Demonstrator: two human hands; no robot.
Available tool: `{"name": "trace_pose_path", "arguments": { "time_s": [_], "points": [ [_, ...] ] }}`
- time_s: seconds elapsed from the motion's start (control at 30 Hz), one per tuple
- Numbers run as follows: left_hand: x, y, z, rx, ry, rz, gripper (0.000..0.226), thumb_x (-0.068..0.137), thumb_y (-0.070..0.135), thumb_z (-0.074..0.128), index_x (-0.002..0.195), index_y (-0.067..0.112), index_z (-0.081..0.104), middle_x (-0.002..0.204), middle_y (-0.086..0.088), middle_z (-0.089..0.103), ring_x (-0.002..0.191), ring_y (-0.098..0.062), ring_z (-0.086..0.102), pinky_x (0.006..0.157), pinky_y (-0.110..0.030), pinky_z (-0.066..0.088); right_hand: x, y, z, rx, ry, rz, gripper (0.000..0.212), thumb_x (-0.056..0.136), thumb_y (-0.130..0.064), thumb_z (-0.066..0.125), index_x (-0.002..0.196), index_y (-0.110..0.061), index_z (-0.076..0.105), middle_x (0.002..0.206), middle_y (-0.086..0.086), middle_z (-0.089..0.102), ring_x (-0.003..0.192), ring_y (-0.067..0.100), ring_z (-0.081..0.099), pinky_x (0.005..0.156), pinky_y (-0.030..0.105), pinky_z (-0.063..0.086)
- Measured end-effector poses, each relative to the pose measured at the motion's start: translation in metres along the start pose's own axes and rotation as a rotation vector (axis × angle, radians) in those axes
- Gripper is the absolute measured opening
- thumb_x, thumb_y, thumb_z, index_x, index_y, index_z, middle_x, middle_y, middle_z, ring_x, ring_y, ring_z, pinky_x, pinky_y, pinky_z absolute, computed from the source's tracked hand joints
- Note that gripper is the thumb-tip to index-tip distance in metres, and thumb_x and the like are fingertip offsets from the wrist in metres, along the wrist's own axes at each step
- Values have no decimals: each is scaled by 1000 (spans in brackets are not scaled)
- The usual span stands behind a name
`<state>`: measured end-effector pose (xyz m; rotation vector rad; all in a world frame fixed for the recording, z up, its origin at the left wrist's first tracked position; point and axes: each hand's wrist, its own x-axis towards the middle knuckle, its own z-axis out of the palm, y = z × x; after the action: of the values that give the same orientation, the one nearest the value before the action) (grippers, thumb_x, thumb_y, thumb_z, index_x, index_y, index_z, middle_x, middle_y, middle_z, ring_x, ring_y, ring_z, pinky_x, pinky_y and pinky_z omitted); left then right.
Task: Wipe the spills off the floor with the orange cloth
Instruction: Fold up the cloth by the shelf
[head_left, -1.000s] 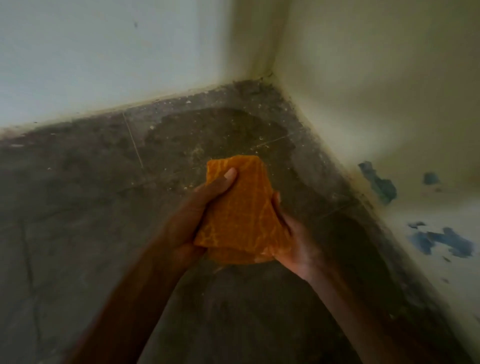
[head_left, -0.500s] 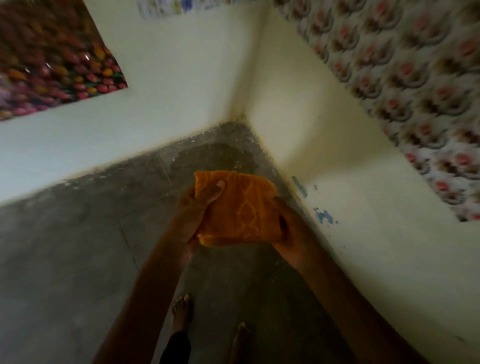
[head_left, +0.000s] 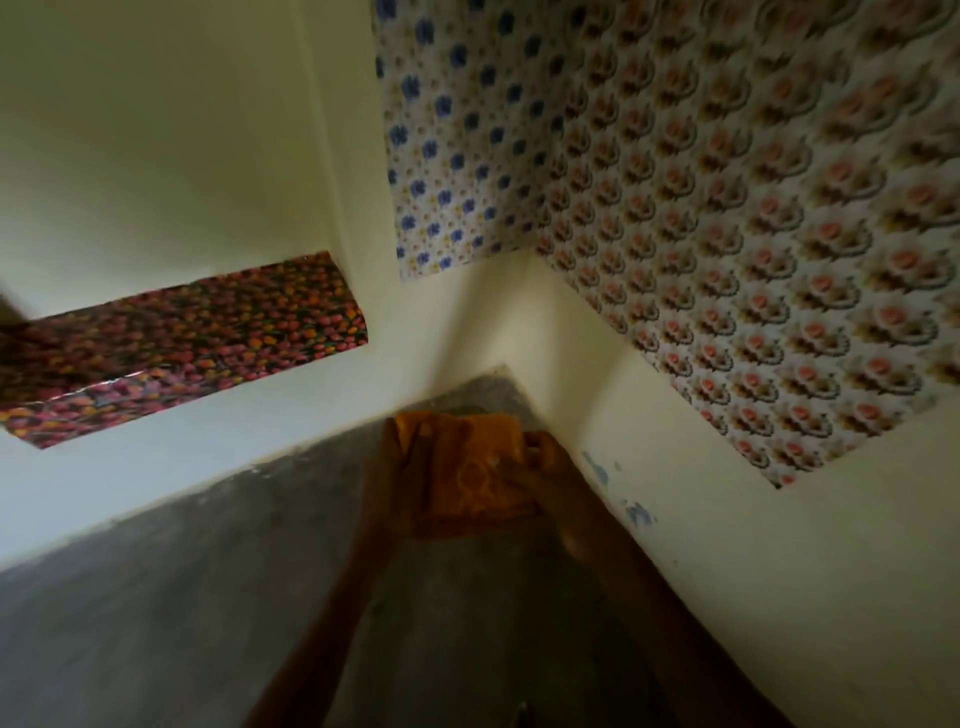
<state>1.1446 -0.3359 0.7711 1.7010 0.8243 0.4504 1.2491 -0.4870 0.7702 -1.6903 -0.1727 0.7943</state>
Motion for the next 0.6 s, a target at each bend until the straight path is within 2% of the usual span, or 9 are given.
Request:
{"name": "trace_pose_path", "arguments": {
  "time_s": [0.07, 0.1, 0.13, 0.2, 0.3, 0.37, 0.47, 0.53, 0.6],
  "points": [
    [8, 4, -41, 13, 48, 8, 24, 100, 38, 46, 110, 18, 56, 84, 16, 56, 76, -1, 56, 54, -6, 38, -2, -8, 40, 14, -1, -62, 36, 85, -22, 79, 115, -27, 59, 122, 5, 66, 104, 20, 67, 87, 36, 60],
    [11, 4, -62, 8, 60, -6, 21, 101, 36, 46, 110, 20, 55, 84, 15, 55, 73, -1, 52, 55, -5, 37, -3, -12, 61, 33, -8, -87, 45, 85, -23, 79, 124, -22, 58, 126, 5, 66, 107, 20, 67, 89, 36, 59],
    [17, 3, -88, 11, 71, -3, 23, 101, 36, 46, 114, 20, 55, 89, 11, 58, 75, -5, 52, 62, -9, 40, -2, -17, 86, 49, -25, -105, 53, 84, -24, 80, 131, -19, 57, 128, 5, 66, 110, 22, 67, 92, 38, 59],
    [26, -2, -131, 19, 85, -15, 37, 100, 41, 47, 125, 16, 57, 110, -5, 64, 94, -20, 58, 83, -25, 40, -3, -23, 125, 105, -67, -111, 58, 80, -22, 82, 134, -17, 59, 126, 8, 69, 113, 27, 67, 96, 45, 57],
    [45, -19, -210, 10, 77, -29, 41, 99, 43, 48, 132, 20, 53, 132, -13, 59, 116, -31, 56, 93, -34, 39, -3, -35, 195, 209, -177, -101, 60, 69, -21, 83, 127, -20, 64, 121, 8, 72, 113, 30, 68, 97, 51, 55],
    [56, -27, -246, -29, 58, -16, 34, 99, 41, 50, 128, 25, 53, 131, -9, 59, 110, -25, 57, 90, -32, 39, 1, -41, 227, 275, -247, -81, 65, 66, -13, 82, 127, -24, 63, 124, 10, 70, 114, 33, 67, 98, 54, 54],
    [76, -37, -303, -62, 50, 13, 41, 97, 41, 52, 134, 24, 51, 127, 0, 57, 109, -19, 54, 95, -36, 43, 12, -55, 283, 332, -296, -43, 81, 57, -9, 86, 132, -26, 58, 127, 12, 68, 118, 36, 63, 99, 59, 51],
    [93, -43, -328, -88, 52, 7, 42, 96, 41, 54, 134, 24, 52, 124, 2, 57, 110, -19, 55, 99, -39, 45, 21, -66, 309, 315, -317, -34, 79, 57, -9, 84, 130, -25, 60, 127, 13, 68, 119, 37, 63, 100, 59, 50],
    [114, -50, -352, -138, 56, 7, 38, 96, 40, 55, 129, 22, 55, 118, 0, 62, 108, -23, 60, 92, -38, 49, 36, -79, 335, 274, -310, -23, 69, 61, -9, 81, 125, -24, 62, 124, 12, 69, 116, 36, 65, 97, 54, 54]
  ]
}}
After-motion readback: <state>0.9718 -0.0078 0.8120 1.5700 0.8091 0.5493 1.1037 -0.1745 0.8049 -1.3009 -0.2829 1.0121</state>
